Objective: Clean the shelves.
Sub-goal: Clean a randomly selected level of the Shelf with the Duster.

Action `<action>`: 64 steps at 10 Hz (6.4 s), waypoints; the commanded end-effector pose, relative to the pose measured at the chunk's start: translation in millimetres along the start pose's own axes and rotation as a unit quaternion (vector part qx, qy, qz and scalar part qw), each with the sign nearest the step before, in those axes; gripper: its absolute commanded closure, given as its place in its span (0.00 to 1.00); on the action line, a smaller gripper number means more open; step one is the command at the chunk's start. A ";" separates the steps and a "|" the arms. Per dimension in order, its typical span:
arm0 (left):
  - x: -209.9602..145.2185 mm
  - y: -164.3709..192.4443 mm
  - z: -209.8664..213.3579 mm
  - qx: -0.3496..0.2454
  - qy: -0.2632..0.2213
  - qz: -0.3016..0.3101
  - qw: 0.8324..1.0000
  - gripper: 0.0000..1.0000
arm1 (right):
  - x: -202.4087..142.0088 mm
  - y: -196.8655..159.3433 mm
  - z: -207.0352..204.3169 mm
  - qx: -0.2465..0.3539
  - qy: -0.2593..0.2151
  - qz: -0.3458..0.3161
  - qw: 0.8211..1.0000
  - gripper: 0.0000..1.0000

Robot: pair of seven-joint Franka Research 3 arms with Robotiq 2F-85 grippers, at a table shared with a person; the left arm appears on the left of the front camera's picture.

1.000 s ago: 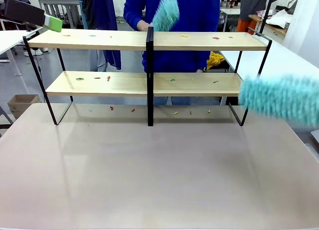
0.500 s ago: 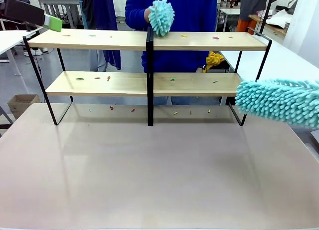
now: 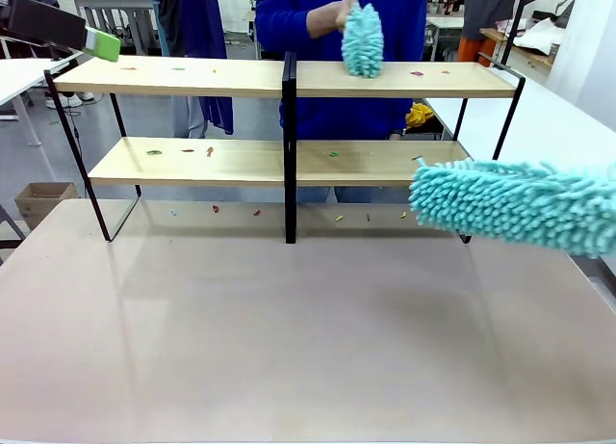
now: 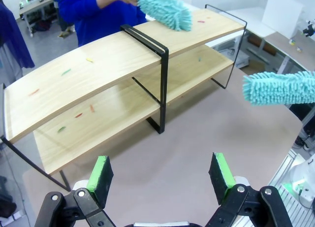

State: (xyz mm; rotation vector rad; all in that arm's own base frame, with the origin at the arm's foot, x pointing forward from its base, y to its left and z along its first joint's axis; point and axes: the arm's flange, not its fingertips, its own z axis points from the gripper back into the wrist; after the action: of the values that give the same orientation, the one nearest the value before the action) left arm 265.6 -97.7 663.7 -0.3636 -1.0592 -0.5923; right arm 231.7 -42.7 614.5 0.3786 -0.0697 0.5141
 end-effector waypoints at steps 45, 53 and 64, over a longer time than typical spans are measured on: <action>-2.2 1.3 -0.1 -0.003 -0.001 -0.001 1.000 0.00 | 201.5 77.1 -137.5 -0.038 -0.140 -0.077 0.986 0.87; -2.2 1.3 -0.1 -0.003 -0.001 -0.001 1.000 0.00 | 256.8 49.5 -172.2 0.037 -0.158 -0.158 0.974 0.87; -2.2 1.3 -0.1 -0.003 -0.001 -0.001 1.000 0.00 | 194.9 10.4 -138.9 -0.129 -0.225 -0.451 0.854 0.87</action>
State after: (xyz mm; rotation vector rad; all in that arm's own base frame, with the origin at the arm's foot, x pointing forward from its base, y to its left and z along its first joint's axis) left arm 265.8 -97.4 663.7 -0.3643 -1.0590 -0.5917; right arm 395.1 99.5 512.8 0.1689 -0.3995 -0.5950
